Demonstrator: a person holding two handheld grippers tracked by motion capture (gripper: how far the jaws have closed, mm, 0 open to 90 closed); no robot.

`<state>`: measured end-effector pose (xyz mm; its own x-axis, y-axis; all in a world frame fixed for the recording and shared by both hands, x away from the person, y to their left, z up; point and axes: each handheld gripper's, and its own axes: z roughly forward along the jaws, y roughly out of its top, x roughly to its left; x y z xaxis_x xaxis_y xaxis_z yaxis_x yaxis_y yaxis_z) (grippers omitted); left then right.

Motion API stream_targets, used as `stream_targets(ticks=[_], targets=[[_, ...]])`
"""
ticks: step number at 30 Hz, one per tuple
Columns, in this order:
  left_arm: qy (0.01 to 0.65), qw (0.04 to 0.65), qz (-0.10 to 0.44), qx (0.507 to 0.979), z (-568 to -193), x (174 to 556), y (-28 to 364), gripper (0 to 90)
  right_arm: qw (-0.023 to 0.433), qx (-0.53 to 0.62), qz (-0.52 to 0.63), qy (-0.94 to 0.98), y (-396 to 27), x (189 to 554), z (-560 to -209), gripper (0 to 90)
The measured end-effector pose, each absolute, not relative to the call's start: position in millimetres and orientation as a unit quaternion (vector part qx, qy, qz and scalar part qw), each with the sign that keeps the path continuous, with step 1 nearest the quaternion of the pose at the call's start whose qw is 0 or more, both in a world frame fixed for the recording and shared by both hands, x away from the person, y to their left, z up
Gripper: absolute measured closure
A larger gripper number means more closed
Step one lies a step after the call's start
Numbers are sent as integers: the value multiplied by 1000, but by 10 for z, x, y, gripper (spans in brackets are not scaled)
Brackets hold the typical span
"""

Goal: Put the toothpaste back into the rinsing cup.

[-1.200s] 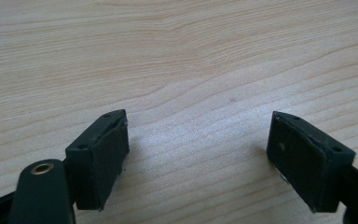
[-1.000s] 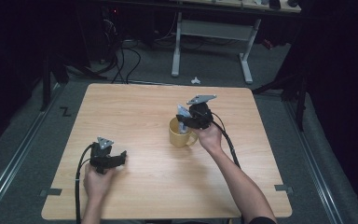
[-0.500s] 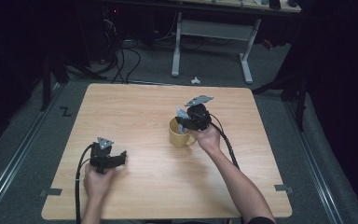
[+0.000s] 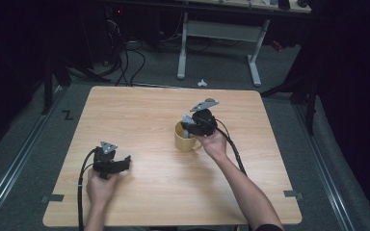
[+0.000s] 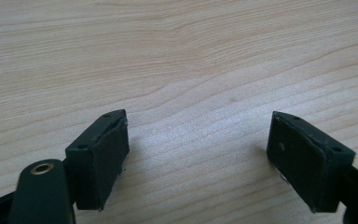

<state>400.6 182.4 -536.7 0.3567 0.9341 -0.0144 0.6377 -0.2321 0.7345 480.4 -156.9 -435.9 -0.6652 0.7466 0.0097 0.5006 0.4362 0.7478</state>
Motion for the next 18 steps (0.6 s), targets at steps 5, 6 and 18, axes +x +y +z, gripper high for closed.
stream_targets(ticks=[5, 6, 18], targets=[[522, 334, 222, 753, -5367, 4006, 1824, 212, 163, 375, 378, 830, -1579, 4804, -4370, 692], [522, 334, 222, 753, -5367, 4006, 1824, 212, 163, 376, 378, 830, -1580, 4802, -4370, 692], [522, 334, 222, 753, -5367, 4006, 1824, 212, 165, 373, 385, 828, -1615, 4770, -4384, 667]])
